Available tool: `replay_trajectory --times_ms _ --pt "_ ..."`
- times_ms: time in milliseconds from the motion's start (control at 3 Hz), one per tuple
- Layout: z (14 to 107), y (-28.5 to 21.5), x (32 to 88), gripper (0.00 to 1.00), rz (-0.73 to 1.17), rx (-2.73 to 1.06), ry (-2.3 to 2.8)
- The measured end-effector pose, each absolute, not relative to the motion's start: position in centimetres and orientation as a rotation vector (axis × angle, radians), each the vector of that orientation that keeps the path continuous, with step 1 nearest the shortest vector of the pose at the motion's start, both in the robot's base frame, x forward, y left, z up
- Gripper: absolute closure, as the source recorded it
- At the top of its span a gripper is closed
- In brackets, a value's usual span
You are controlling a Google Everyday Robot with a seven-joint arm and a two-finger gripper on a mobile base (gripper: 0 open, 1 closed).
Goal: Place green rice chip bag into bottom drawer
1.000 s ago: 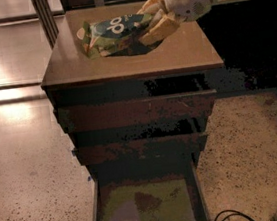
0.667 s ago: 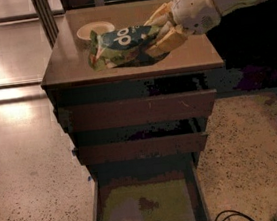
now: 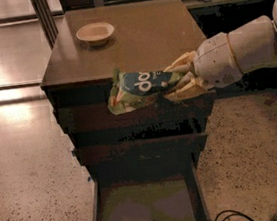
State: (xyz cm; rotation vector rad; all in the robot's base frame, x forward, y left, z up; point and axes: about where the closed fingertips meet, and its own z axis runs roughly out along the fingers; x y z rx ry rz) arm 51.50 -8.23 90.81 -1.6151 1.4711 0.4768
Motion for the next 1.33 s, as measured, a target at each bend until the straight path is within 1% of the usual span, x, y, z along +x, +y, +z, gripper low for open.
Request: replay_trajectory --times_ms 333,667,1000,1333 --pt "83.6 -8.9 48.8 1.00 0.460 -1.644 1.544" --pt "74.4 -9.7 46.2 1.00 0.460 -1.669 1.614" --pt "74.4 -9.7 46.2 1.00 0.460 -1.669 1.614" --pt "71.9 -10.5 46.2 1.00 0.490 -1.605 1.593"
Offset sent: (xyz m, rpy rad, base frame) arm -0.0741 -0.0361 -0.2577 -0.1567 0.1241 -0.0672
